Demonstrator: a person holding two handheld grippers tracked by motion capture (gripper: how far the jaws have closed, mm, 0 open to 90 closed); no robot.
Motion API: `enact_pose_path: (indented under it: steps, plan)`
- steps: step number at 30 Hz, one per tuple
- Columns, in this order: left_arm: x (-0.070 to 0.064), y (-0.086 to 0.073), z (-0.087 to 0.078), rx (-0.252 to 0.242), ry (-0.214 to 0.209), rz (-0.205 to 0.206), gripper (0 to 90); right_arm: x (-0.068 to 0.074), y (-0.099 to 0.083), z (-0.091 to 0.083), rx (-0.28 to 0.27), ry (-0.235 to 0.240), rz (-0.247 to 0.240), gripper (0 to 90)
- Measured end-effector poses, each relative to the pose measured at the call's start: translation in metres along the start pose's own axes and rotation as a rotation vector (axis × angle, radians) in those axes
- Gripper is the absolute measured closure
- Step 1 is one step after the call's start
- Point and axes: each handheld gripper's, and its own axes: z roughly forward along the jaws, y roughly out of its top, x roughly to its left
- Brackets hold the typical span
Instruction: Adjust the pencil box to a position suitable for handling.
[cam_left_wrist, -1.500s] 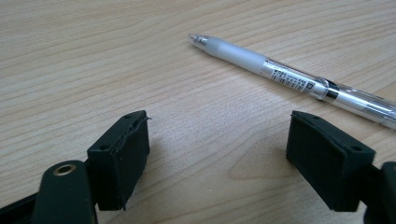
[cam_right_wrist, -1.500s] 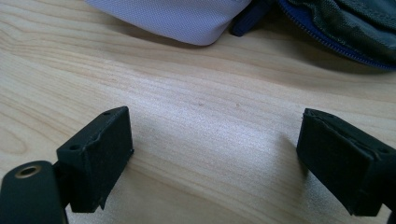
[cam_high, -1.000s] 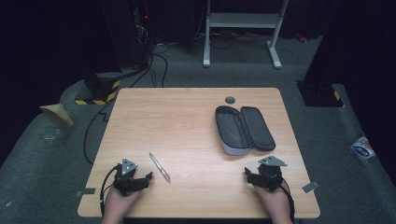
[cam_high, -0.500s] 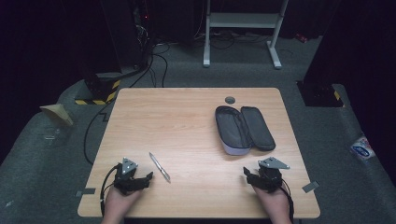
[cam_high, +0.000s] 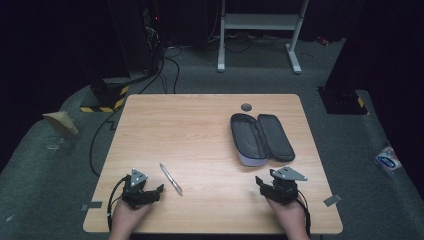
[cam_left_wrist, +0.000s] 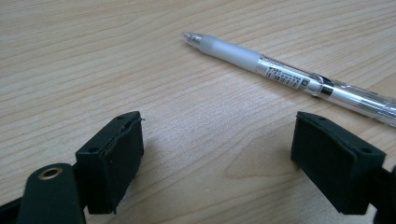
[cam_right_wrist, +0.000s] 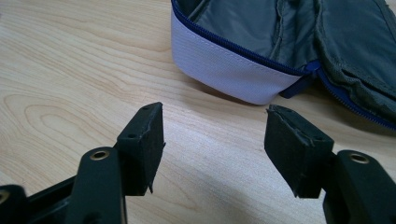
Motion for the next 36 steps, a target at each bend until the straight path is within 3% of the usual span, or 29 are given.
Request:
enact_pose_path:
  steps: [14,36]
  plan:
    - [0.0,0.0,-0.001,-0.003,-0.001,-0.001,18.4,-0.002,0.018,0.001,-0.03,0.026,0.012,40.9]
    - [0.001,0.0,-0.001,-0.002,-0.005,0.002,18.7,0.007,0.055,0.013,-0.044,0.032,-0.025,39.2]
